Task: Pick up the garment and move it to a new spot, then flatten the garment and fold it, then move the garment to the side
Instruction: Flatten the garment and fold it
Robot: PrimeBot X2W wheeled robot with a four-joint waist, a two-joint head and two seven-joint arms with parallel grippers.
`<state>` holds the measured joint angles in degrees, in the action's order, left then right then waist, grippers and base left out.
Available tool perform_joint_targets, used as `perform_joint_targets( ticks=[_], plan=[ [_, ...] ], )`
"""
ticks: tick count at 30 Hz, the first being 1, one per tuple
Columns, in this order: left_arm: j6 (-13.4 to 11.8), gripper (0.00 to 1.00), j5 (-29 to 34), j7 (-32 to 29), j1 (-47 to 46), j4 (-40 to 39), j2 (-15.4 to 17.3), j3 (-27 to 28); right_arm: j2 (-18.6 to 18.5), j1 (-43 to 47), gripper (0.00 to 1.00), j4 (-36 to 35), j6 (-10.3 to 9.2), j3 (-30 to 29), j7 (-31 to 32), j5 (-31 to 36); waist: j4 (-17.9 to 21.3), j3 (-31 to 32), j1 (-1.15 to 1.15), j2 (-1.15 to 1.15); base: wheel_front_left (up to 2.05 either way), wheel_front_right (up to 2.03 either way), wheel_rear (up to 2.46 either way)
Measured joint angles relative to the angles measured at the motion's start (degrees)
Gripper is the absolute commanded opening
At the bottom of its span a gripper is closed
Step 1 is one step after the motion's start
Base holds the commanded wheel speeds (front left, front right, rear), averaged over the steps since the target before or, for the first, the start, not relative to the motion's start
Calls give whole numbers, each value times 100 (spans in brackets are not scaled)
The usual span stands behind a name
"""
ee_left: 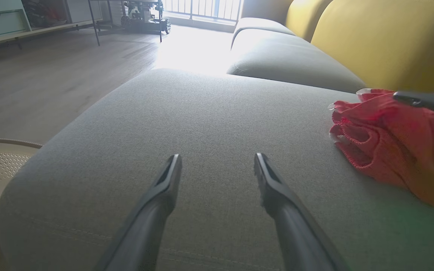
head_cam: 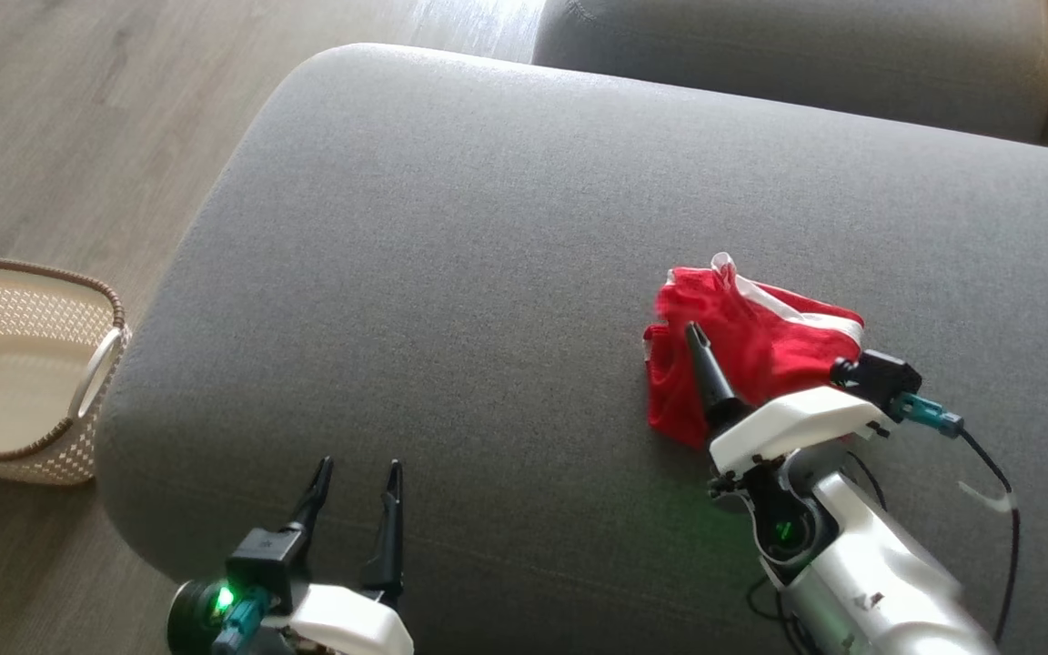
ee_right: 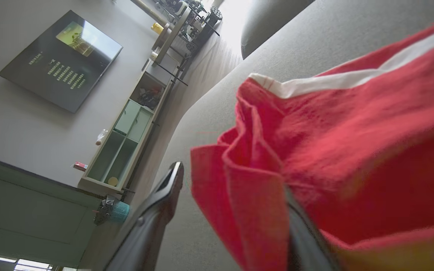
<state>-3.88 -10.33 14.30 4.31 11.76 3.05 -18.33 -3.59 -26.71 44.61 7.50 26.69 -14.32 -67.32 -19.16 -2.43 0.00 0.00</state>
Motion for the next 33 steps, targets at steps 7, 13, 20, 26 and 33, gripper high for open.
perform_joint_targets(
  ticks=[7, 13, 20, 26, 33],
  plan=[
    [-15, 100, -44, 0, -1, 3, 0, -38, 0, 2, 100, -176, 0, 370, -13, 404, 3, -48, 0, 0, 0, 0, 0],
    [-20, 100, -59, 0, -9, 13, 0, -129, 2, -10, 100, 201, 0, 947, -14, 369, -27, -118, 0, 0, 0, 0, 0],
    [-48, 100, -99, 0, -23, 71, 0, -140, -8, -272, 100, 722, 0, 1615, 68, 83, -25, -149, 0, 0, 0, 0, 0],
    [-48, 100, -99, 0, -22, 107, 0, -131, -8, -352, 100, 834, 0, 1896, 58, -151, 92, -79, 0, 0, 0, 0, 0],
    [-47, 100, -99, 0, -13, 82, 0, -97, -7, -572, 100, 561, 0, 1769, 11, 270, 387, 101, 0, 0, 0, 0, 0]
  ],
)
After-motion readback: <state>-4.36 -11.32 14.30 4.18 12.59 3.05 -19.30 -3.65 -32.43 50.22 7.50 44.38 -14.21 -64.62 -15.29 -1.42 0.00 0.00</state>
